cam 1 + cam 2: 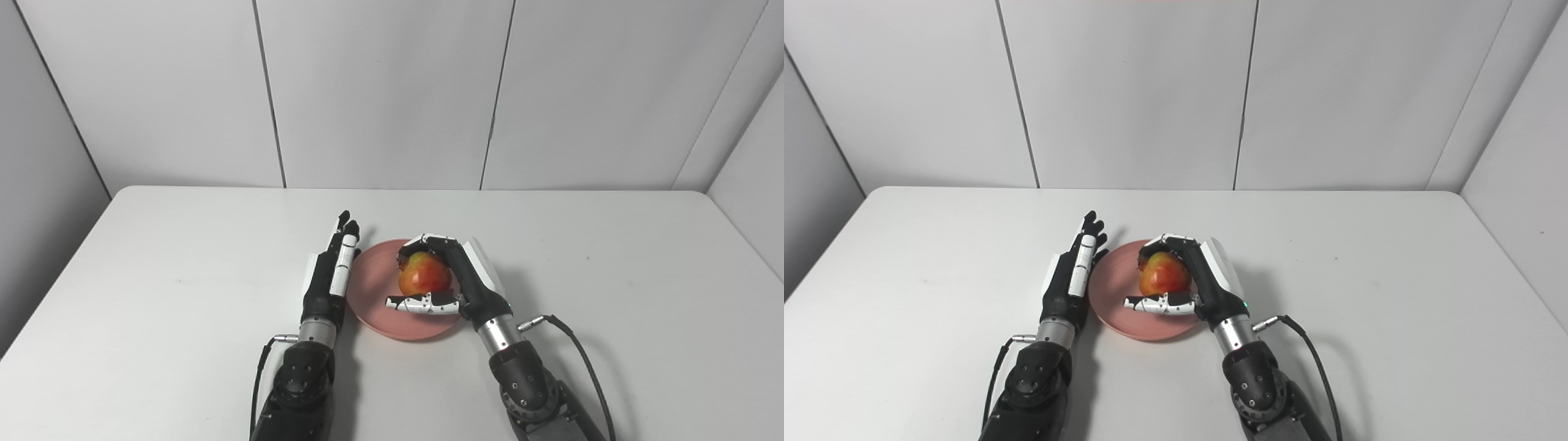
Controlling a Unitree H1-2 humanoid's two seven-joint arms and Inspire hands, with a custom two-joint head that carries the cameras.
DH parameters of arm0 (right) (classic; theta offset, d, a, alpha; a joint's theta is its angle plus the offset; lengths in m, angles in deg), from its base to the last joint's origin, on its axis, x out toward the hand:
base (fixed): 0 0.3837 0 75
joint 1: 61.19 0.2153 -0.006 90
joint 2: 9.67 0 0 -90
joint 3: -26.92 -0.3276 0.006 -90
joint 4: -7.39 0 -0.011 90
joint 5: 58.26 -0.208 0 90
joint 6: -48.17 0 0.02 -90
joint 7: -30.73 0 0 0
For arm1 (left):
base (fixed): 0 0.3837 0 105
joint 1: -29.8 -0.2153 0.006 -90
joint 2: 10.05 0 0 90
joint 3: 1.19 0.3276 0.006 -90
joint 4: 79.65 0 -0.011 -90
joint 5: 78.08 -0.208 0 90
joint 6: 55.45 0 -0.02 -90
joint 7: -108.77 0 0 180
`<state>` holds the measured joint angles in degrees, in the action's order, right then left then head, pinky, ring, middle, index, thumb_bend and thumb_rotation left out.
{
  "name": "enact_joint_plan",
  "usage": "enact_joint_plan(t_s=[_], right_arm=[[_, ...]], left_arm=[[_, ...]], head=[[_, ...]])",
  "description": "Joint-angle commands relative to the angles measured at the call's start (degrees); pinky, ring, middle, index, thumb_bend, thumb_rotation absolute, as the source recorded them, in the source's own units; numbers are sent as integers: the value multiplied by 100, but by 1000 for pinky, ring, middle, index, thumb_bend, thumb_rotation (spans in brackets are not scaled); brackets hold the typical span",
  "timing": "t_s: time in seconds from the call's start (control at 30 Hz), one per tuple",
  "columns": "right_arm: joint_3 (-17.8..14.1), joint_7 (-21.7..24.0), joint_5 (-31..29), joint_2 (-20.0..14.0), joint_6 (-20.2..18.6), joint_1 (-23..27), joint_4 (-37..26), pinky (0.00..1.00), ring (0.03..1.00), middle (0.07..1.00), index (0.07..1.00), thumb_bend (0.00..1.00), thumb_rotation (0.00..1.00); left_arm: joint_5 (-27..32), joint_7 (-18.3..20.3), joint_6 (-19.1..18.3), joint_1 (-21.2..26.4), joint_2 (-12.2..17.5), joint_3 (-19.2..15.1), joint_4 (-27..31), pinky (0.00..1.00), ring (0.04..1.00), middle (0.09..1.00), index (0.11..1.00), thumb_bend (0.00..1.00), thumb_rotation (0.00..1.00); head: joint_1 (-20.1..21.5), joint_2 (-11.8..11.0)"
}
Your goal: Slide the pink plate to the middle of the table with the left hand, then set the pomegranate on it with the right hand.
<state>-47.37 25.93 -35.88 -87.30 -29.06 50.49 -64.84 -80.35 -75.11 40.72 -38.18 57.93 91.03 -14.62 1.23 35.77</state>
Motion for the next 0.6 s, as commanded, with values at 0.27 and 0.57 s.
enact_joint_plan(t_s=[0.27, 0.57], right_arm=[[274, -306, 810, -159, 450, 496, 445, 287, 394, 469, 519, 509, 0], [473, -737, 1369, -296, 822, 697, 916, 453, 459, 508, 473, 511, 0]], left_arm=[[-121, -120, 189, 174, -76, 49, 6, 901, 945, 960, 951, 559, 1000], [-11, -47, 151, 141, -85, 40, 109, 914, 956, 970, 962, 554, 1000]], head=[[-11, 1], [7, 28]])
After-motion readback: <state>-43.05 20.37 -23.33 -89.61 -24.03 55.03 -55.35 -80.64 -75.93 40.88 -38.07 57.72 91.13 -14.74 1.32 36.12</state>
